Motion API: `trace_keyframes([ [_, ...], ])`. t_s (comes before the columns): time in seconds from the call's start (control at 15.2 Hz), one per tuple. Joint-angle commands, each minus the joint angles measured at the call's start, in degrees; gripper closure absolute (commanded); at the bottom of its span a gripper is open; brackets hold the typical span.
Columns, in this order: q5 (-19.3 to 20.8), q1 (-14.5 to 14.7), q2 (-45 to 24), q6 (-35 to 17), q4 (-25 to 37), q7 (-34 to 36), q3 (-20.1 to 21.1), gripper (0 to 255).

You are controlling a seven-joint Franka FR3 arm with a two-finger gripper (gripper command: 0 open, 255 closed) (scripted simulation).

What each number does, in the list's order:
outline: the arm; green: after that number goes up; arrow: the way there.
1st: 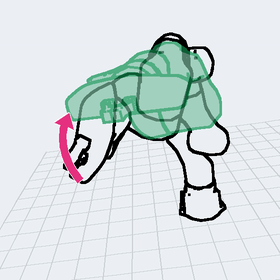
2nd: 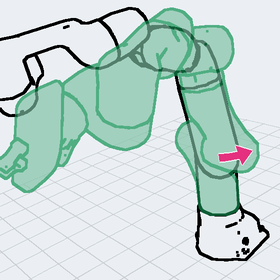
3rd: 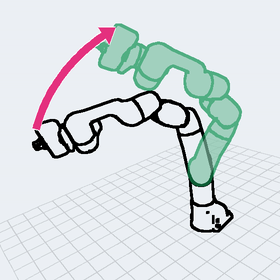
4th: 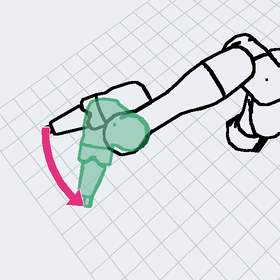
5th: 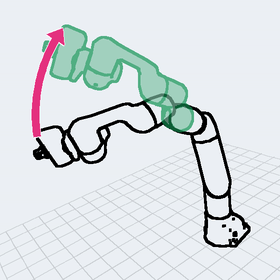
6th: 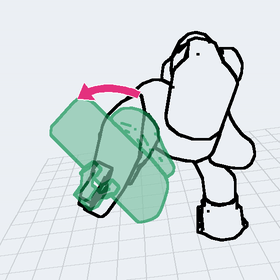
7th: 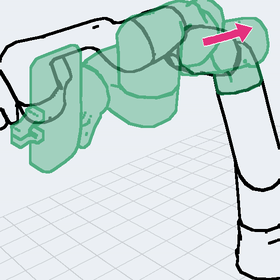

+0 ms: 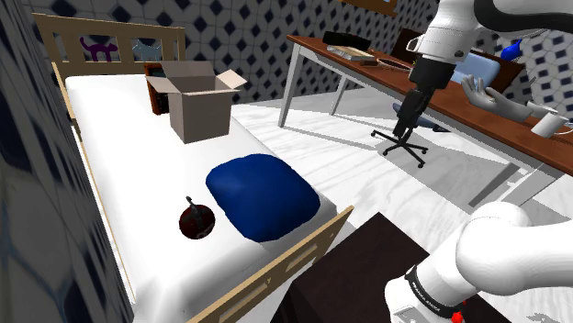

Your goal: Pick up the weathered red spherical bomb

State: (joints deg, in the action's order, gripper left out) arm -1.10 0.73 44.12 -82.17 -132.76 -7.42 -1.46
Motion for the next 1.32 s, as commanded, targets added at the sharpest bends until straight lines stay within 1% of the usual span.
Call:
trace_keyframes([
  [0.0, 0.0, 0.0, 0.0, 0.0, 0.0, 0.0, 0.0, 0],
  [0.33, -2.9, 1.7, -6.0, -6.5, -0.9, 4.7, 4.8, 0],
  [0.66, -4.8, 3.2, -13.6, -12.8, 0.0, 9.4, 9.3, 0],
  [0.99, -5.4, 4.3, -22.5, -18.6, 2.8, 14.1, 13.6, 0],
  [1.25, -4.7, 5.2, -30.4, -22.5, 6.3, 18.1, 16.7, 0],
])
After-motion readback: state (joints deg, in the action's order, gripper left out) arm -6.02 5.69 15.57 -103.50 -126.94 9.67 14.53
